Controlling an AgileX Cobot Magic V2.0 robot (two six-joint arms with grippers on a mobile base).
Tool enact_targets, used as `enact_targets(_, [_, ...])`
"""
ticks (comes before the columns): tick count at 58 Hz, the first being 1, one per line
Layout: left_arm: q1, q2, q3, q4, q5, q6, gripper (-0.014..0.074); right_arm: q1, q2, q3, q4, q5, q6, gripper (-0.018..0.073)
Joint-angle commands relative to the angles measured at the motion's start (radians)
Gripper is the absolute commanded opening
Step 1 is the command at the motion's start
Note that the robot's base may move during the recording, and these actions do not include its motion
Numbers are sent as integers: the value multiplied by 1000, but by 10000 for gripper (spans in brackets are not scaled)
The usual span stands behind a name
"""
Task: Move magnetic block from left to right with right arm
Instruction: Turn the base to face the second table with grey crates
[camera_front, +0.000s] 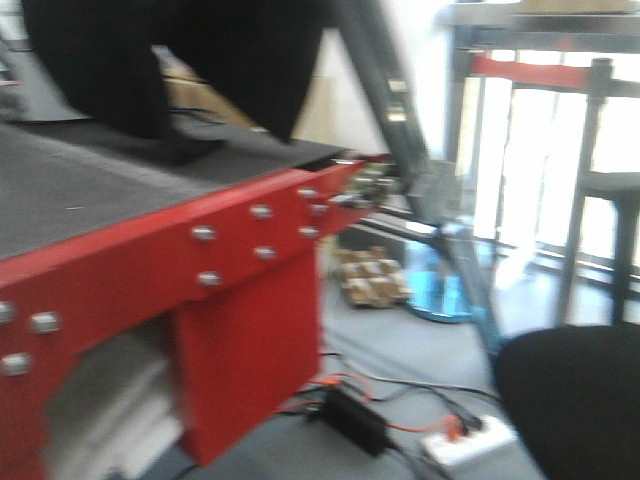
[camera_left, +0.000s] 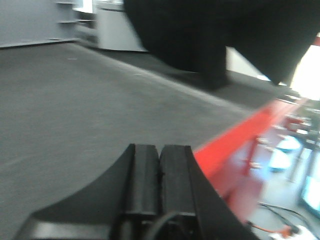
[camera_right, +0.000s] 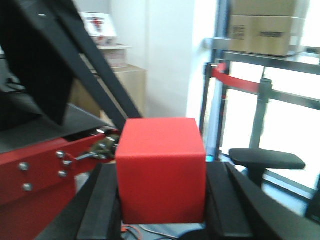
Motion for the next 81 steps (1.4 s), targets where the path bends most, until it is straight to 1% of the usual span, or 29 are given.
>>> enact_targets(1, [-4, -11, 8, -5, -84, -2, -117, -5, 11, -31, -10, -90, -5, 277])
enact_targets(81, [-4, -11, 8, -5, -84, -2, -117, -5, 11, -31, -10, -90, -5, 277])
